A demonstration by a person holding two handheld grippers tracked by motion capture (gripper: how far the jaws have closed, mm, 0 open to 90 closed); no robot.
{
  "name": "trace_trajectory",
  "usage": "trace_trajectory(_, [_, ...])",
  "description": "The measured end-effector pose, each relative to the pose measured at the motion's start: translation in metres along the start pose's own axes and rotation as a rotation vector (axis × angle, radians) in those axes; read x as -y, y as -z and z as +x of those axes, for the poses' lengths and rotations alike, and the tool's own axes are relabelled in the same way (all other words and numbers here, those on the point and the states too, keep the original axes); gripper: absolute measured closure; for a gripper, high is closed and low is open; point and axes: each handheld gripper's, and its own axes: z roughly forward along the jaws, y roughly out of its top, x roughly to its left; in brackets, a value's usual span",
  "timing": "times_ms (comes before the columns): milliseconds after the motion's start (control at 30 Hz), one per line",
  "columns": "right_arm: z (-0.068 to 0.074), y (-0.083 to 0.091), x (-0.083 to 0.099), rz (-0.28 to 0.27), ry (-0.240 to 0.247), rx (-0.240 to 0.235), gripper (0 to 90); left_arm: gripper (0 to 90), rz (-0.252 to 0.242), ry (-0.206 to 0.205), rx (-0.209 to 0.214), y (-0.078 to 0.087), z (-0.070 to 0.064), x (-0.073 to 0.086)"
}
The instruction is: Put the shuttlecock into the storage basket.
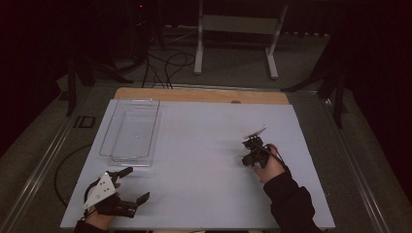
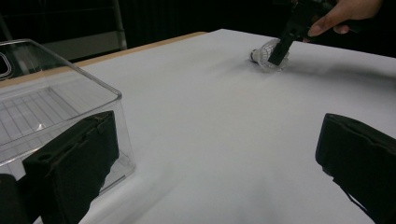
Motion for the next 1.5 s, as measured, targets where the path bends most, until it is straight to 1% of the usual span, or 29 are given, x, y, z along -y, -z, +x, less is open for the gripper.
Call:
trace_trajectory(67, [0.0,-0.001,-0.001,0.003,-0.004,0.004,60.6,0.0,0.0,0.0,0.0,0.0,0.0,0.0])
trace_trajectory(133, [-0.001,-0.002,-0.001,0.013,-0.007,0.0,67.9,0.0,0.0,-0.001,0.0,0.0,0.0,0.0])
trace_trajectory(167, [-0.002,-0.003,-0.002,0.016,-0.008,-0.001,69.3,0.0,0.001,-0.001,0.0,0.0,0.0,0.0])
trace_trajectory(200, [-0.003,-0.004,-0.002,0.019,-0.01,0.003,73.1,0.0,0.0,0.0,0.0,0.0,0.0,0.0])
trace_trajectory(333, [-0.003,-0.005,-0.002,0.028,-0.012,-0.004,76.1,0.0,0.001,-0.001,0.001,0.0,0.0,0.0])
trace_trajectory(400, [-0.003,-0.006,-0.002,0.037,-0.001,-0.008,81.2,0.0,0.001,-0.004,-0.001,0.0,0.0,0.0])
trace_trajectory(433, [-0.003,-0.006,-0.002,0.037,-0.001,-0.008,81.2,0.0,0.0,-0.003,-0.001,0.0,-0.001,0.0])
trace_trajectory(467, [-0.004,-0.006,-0.003,0.034,0.002,-0.011,86.6,0.0,0.0,-0.003,0.0,0.0,-0.001,0.0])
trace_trajectory(600, [-0.004,-0.004,-0.003,0.031,0.001,-0.019,89.5,0.0,0.001,-0.002,0.001,0.0,0.0,0.0])
trace_trajectory(667, [-0.005,-0.001,-0.004,0.035,0.019,-0.024,89.7,0.0,0.001,-0.003,0.0,0.0,0.0,0.0])
trace_trajectory(767, [-0.005,0.002,-0.005,0.035,0.03,-0.026,89.8,0.0,0.002,-0.001,0.001,0.0,0.0,0.0])
trace_trajectory(800, [-0.005,0.006,-0.006,0.034,0.052,-0.029,89.8,0.0,0.001,-0.002,0.0,-0.001,0.0,0.0])
trace_trajectory(833, [-0.005,0.006,-0.006,0.034,0.052,-0.029,89.8,0.0,0.001,-0.002,0.0,-0.001,0.0,0.0])
trace_trajectory(867, [-0.005,0.009,-0.007,0.036,0.082,-0.036,89.9,0.0,0.001,-0.002,0.0,-0.001,-0.001,0.0])
trace_trajectory(933, [-0.005,0.011,-0.007,0.04,0.125,-0.055,89.9,0.0,0.001,-0.002,0.0,-0.001,0.0,0.0])
trace_trajectory(967, [-0.005,0.011,-0.007,0.04,0.125,-0.055,89.9,0.0,0.001,-0.003,0.0,0.0,0.0,0.0])
trace_trajectory(1033, [-0.005,0.013,-0.007,0.051,0.165,-0.063,89.9,0.0,0.001,-0.002,0.001,0.0,0.0,0.0])
trace_trajectory(1067, [-0.005,0.013,-0.007,0.051,0.165,-0.063,89.9,0.0,0.001,-0.002,0.001,0.0,0.0,0.0])
trace_trajectory(1100, [-0.006,0.014,-0.007,0.062,0.177,-0.074,90.0,0.0,0.001,-0.003,0.001,0.0,0.0,0.0])
trace_trajectory(1133, [-0.007,0.015,-0.005,0.066,0.244,-0.123,90.0,0.0,0.001,-0.002,0.001,-0.001,-0.001,0.0])
trace_trajectory(1300, [-0.012,0.016,-0.002,0.077,0.302,-0.143,89.9,0.0,0.004,-0.004,0.001,-0.001,-0.001,0.0])
trace_trajectory(1333, [-0.012,0.017,0.0,0.086,0.352,-0.156,89.9,0.0,0.004,-0.004,0.001,-0.001,-0.001,0.0])
trace_trajectory(1367, [-0.012,0.018,0.001,0.088,0.373,-0.157,89.8,0.0,0.004,-0.004,0.001,-0.001,-0.001,0.0])
trace_trajectory(1400, [-0.012,0.018,0.001,0.088,0.373,-0.157,89.8,0.0,0.004,-0.004,0.001,-0.001,-0.001,0.0])
trace_trajectory(1433, [-0.012,0.018,0.002,0.087,0.41,-0.175,89.8,0.0,0.004,-0.004,0.001,-0.001,-0.001,0.0])
trace_trajectory(1467, [-0.012,0.019,0.004,0.087,0.472,-0.179,89.8,0.0,0.005,-0.005,0.001,-0.001,-0.001,0.0])
trace_trajectory(1500, [-0.012,0.019,0.004,0.087,0.472,-0.179,89.8,0.0,0.005,-0.005,0.001,-0.001,-0.001,0.0])
